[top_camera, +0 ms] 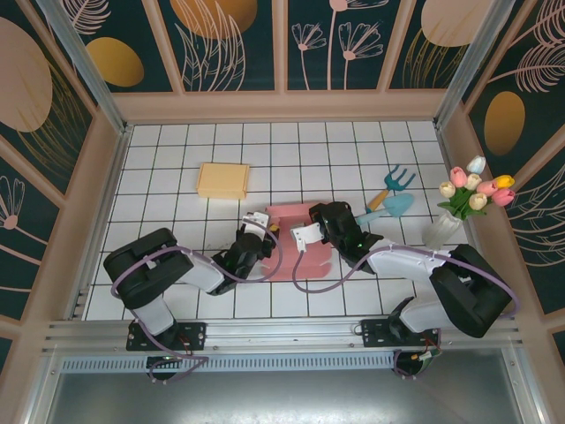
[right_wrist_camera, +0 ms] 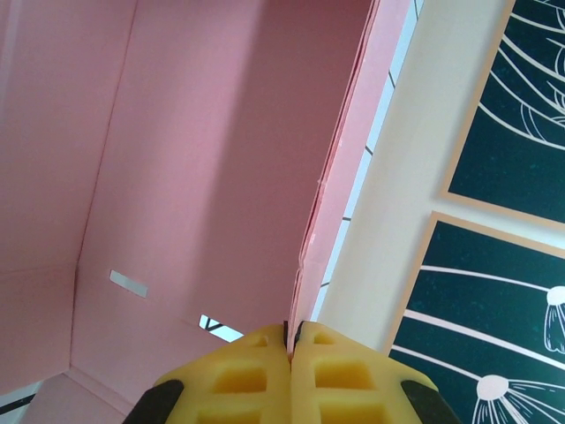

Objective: Fold the paper box

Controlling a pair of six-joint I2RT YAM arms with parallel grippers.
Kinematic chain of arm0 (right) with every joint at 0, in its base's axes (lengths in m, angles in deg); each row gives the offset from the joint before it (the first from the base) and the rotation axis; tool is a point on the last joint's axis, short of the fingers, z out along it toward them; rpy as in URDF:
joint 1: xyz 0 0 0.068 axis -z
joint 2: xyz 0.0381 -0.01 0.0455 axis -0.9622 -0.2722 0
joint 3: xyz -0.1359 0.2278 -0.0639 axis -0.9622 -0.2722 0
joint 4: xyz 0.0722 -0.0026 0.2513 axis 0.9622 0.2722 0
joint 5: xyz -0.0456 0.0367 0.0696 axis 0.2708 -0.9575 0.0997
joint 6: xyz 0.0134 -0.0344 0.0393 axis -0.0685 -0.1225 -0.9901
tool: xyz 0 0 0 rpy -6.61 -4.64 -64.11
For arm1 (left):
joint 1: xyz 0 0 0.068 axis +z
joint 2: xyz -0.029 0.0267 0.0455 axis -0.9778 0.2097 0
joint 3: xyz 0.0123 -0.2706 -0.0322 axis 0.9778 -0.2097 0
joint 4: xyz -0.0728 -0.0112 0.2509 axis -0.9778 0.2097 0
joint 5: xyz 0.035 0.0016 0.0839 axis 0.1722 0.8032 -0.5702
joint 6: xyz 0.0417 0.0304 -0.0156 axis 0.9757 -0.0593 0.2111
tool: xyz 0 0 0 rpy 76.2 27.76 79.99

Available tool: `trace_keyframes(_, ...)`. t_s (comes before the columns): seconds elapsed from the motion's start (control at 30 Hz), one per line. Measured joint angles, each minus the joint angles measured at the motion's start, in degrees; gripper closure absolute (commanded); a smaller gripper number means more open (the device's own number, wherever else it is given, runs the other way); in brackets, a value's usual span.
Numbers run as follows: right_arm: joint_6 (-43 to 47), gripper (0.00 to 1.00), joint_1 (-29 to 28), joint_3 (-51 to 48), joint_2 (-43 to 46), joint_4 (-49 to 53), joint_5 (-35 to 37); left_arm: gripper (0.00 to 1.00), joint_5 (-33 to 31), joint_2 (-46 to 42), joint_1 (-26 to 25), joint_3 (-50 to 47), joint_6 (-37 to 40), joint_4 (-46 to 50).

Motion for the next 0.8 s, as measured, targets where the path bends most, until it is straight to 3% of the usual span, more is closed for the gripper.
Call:
trace_keyframes(0.27,-0.4,1.0,0.1,0.3,0.0,0.9,-0.6,0.55,-0.8,1.5,1.3,0.9,-0.4,-1.1)
trace_keyframes(0.5,-1.4,1.0,0.1,0.9,-0.3,1.1,-1.2,0.63,-8.2,4.1,1.2,3.3,-2.4,-1.4)
trace_keyframes(0.7,-2.2,1.0,-0.1,1.9,-1.1,0.9,-3.5,0.86,-16.5,5.8,0.0,5.9,-4.8,0.6)
trace_keyframes(0.8,-2.8,1.0,-0.2,2.4,-1.5,0.9,-4.3,0.92,-19.4,6.4,-0.5,7.3,-5.8,2.9)
